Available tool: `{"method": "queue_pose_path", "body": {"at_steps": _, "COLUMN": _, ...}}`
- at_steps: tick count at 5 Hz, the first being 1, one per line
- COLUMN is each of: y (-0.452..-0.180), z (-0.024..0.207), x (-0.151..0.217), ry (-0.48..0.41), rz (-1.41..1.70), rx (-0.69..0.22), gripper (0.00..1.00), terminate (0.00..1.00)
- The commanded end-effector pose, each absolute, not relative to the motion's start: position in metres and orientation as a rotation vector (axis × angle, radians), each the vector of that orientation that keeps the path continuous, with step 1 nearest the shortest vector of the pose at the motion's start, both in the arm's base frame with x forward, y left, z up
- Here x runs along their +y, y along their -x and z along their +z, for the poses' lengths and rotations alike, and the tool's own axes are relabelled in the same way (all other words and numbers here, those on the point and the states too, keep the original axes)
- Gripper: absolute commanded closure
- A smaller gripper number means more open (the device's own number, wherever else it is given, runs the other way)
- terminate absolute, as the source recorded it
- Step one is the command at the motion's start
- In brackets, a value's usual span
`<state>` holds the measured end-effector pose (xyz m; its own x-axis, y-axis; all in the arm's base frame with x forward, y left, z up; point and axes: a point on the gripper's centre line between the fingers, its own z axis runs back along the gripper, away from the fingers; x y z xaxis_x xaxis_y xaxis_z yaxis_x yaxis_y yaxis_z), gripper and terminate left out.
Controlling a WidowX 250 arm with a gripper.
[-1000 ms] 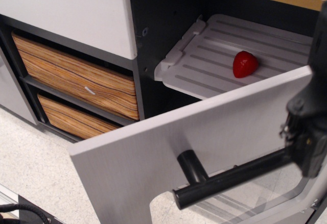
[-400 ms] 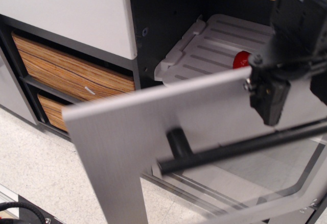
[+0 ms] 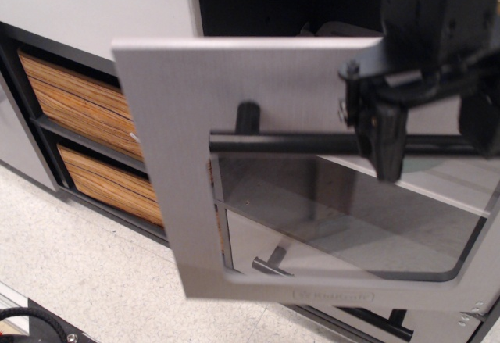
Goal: Close oven
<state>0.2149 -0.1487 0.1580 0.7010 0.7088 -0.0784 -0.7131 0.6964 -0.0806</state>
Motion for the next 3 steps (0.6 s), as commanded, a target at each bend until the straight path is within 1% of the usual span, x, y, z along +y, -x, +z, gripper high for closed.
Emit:
{"method": "queue_pose_path", "body": {"at_steps": 1, "y": -0.223, "z": 0.113, "x": -0.145, "ry": 0.039, "rz": 0.670, "rx": -0.014, "gripper": 0.00, "terminate": 0.00}}
{"method": "queue_pose_path", "body": {"at_steps": 2, "y": -0.241, "z": 0.099, "x": -0.137, "ry": 0.028, "rz": 0.702, "rx": -0.061, "gripper": 0.00, "terminate": 0.00}}
{"method": "queue_pose_path", "body": {"at_steps": 3, "y": -0.256, "z": 0.092, "x": -0.131, "ry": 0.011, "rz": 0.725, "rx": -0.068, "gripper": 0.00, "terminate": 0.00}}
